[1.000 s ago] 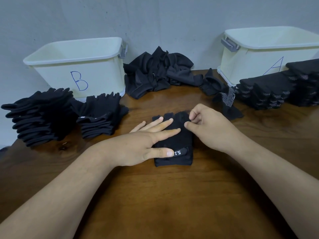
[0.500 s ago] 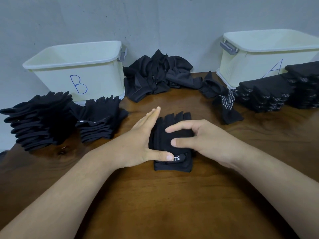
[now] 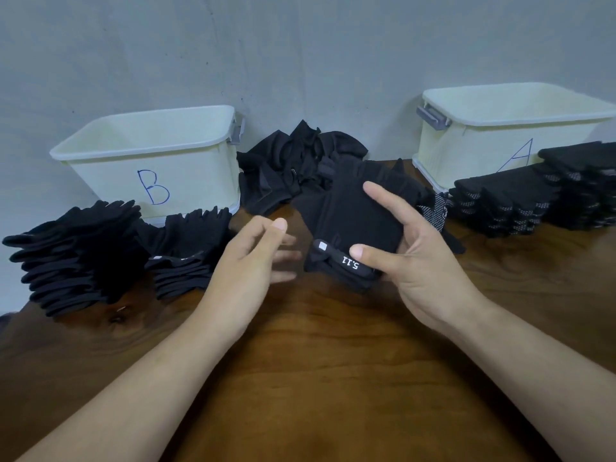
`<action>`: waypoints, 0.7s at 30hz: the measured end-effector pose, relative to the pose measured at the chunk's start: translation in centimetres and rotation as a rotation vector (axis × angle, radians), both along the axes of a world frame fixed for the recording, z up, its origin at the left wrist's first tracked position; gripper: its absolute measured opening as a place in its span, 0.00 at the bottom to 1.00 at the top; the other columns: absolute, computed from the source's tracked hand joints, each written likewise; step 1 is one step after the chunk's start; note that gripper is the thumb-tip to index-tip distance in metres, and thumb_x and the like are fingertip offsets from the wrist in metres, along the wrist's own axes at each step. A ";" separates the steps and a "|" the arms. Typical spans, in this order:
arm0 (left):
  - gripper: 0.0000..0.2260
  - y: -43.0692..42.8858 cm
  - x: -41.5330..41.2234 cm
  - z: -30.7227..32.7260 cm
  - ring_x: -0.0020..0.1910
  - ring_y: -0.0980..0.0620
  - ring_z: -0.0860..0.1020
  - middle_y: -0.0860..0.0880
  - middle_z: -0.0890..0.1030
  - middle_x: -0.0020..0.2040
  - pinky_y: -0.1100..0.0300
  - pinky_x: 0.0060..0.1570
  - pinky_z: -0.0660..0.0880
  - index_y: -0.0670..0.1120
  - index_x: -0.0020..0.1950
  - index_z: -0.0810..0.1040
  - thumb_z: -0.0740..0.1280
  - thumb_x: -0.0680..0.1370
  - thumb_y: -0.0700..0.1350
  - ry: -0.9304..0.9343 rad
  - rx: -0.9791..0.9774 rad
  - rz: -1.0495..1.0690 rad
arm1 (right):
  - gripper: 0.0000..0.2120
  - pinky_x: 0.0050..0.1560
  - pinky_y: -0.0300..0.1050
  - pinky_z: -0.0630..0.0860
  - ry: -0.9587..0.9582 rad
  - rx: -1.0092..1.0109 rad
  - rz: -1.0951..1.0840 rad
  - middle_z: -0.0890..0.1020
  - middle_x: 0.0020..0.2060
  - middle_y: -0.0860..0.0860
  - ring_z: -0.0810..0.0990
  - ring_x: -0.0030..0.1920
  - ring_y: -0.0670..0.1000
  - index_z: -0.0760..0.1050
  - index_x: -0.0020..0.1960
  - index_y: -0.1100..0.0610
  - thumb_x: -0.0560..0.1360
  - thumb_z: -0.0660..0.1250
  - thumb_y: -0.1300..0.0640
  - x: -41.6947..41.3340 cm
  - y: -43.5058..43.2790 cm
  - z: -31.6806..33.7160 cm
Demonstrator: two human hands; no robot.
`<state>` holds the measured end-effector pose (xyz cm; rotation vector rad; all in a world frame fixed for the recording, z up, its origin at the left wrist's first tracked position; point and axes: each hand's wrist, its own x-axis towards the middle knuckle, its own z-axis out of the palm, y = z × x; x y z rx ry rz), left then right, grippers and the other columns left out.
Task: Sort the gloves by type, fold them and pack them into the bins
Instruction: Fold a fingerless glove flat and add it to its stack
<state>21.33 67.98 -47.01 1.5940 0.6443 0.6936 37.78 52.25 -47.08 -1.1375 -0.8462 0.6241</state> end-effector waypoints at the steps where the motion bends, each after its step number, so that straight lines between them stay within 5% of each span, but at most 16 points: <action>1: 0.14 -0.3 -0.1 0.3 0.59 0.50 0.85 0.49 0.86 0.58 0.39 0.59 0.83 0.51 0.49 0.81 0.64 0.84 0.59 -0.026 -0.029 -0.071 | 0.39 0.72 0.52 0.77 0.000 0.008 0.001 0.79 0.73 0.44 0.78 0.73 0.47 0.73 0.78 0.48 0.73 0.75 0.74 0.0 0.0 -0.1; 5: 0.19 -2.0 -0.3 1.1 0.60 0.48 0.84 0.45 0.85 0.56 0.43 0.58 0.83 0.46 0.50 0.81 0.66 0.81 0.61 0.000 -0.036 -0.265 | 0.39 0.68 0.43 0.78 -0.028 0.016 0.028 0.79 0.72 0.43 0.78 0.72 0.45 0.72 0.79 0.50 0.73 0.74 0.75 0.0 -0.1 -0.2; 7: 0.16 -2.2 -0.2 0.9 0.57 0.51 0.84 0.48 0.85 0.50 0.44 0.56 0.84 0.48 0.43 0.79 0.69 0.82 0.58 0.039 -0.025 -0.242 | 0.39 0.67 0.40 0.78 -0.057 0.011 0.041 0.80 0.71 0.42 0.78 0.72 0.45 0.71 0.79 0.51 0.73 0.75 0.75 -0.2 0.0 -0.4; 15: 0.14 -2.1 -0.1 0.9 0.45 0.51 0.84 0.46 0.80 0.40 0.42 0.53 0.85 0.44 0.39 0.73 0.70 0.83 0.44 -0.002 -0.061 -0.201 | 0.41 0.67 0.47 0.80 0.003 0.021 0.007 0.80 0.71 0.45 0.79 0.72 0.47 0.72 0.78 0.49 0.70 0.77 0.74 -0.2 0.2 -0.7; 17: 0.11 -2.1 -0.1 0.9 0.49 0.46 0.86 0.41 0.83 0.44 0.40 0.54 0.85 0.43 0.43 0.75 0.72 0.82 0.44 -0.002 -0.024 -0.166 | 0.42 0.68 0.47 0.79 0.000 0.019 0.013 0.79 0.73 0.45 0.78 0.72 0.47 0.72 0.78 0.48 0.70 0.77 0.74 -0.1 0.3 -0.8; 21: 0.11 -2.1 -0.1 0.9 0.55 0.52 0.86 0.53 0.86 0.55 0.39 0.55 0.84 0.50 0.63 0.74 0.70 0.83 0.41 -0.053 0.045 -0.218 | 0.42 0.70 0.47 0.78 -0.003 0.004 0.037 0.79 0.73 0.46 0.77 0.73 0.48 0.72 0.79 0.48 0.71 0.76 0.74 0.1 0.4 -0.7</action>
